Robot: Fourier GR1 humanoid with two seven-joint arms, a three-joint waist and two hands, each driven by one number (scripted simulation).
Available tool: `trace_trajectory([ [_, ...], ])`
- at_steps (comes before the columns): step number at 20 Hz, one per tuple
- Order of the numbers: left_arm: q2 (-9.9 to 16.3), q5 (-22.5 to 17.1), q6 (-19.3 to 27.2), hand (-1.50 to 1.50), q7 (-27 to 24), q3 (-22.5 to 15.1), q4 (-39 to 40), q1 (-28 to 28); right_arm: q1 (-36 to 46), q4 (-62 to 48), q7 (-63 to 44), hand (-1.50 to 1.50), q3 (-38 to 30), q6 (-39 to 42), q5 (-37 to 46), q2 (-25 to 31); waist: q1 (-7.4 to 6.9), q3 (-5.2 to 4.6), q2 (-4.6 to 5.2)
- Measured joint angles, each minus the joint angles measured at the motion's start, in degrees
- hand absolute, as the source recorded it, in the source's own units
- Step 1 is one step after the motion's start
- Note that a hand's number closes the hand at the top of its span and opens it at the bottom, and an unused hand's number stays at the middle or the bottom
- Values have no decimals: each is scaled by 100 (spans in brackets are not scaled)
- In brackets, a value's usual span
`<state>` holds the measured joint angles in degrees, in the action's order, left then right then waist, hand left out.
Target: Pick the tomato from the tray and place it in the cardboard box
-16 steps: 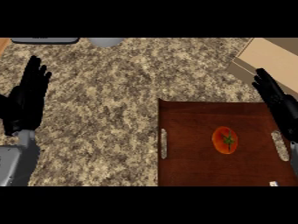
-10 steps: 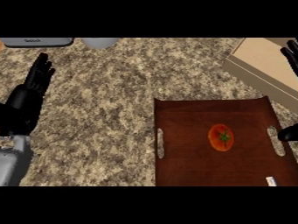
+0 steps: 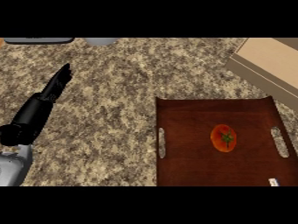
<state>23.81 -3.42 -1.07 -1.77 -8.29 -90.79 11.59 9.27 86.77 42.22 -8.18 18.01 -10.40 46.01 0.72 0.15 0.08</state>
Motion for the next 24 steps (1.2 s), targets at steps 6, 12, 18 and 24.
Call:
trace_trajectory([
  [6, 30, 79, -190, 0, -159, 22, 184, 99, -295, 173, 842, -150, 83, -397, 1256, 338, -25, -10, -2],
  [12, 15, 123, -246, 0, -195, 78, 314, 160, -715, 1072, 521, -150, 447, -678, 2576, 831, 19, -19, -23],
  [18, -18, 145, -313, 0, -274, 149, 360, 95, -1298, 2439, -570, -150, 834, -810, 3746, 922, 39, -23, -35],
  [24, -54, 146, -445, 0, -275, 232, 358, 101, -1899, 3682, -1841, -150, 1195, -544, 4738, 749, 16, -21, -31],
])
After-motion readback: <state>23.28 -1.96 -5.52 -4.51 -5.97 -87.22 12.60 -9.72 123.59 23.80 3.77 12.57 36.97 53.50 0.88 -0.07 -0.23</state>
